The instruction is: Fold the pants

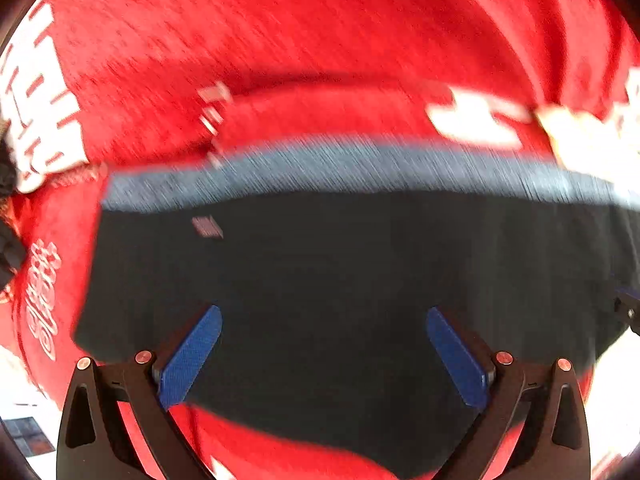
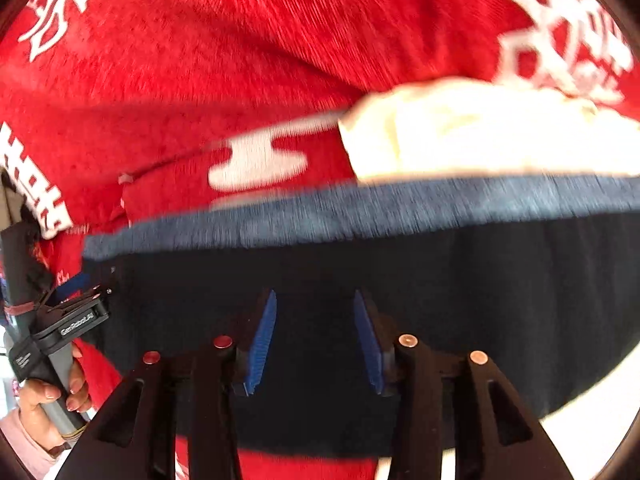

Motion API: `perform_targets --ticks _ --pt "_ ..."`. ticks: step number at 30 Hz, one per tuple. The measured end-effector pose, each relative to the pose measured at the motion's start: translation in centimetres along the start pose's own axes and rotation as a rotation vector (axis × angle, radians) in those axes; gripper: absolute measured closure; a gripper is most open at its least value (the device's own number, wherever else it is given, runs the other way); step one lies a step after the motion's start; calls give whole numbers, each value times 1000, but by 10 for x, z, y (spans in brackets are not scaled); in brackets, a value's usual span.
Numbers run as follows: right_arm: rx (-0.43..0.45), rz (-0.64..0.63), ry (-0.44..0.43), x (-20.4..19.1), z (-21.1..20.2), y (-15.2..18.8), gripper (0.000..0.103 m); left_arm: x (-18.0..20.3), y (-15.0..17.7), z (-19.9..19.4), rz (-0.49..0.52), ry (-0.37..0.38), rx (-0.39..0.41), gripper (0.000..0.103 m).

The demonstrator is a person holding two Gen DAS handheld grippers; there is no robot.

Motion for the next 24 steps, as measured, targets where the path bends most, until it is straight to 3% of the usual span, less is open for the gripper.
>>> perform_targets --ticks 2,4,8,13,18,24 --pt "-21 16 10 10 -1 19 58 14 23 10 11 -17 -69 0" --pt "-51 59 12 28 -1 40 57 16 29 6 -15 -27 -54 0" --pt "-45 76 -7 41 -19 60 57 16 42 0 -44 -14 -102 0" --pt "-79 103 -17 52 -33 79 56 24 44 -16 -12 -41 -109 0" --pt "-102 164 -34 73 -43 93 56 40 41 -21 3 -23 -118 0" --pt "-109 204 -36 97 -51 103 54 83 30 -33 72 -11 -116 0"
Point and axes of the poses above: each gripper's, at about its wrist camera, not at the fingertips, and z roughly the way its jaws point, x to its right, y to its underside, the point moved 9 cm from there along z, roughly the way its jaws point, and after that the axes turned 10 degrees about z, right-handed, at the moved point
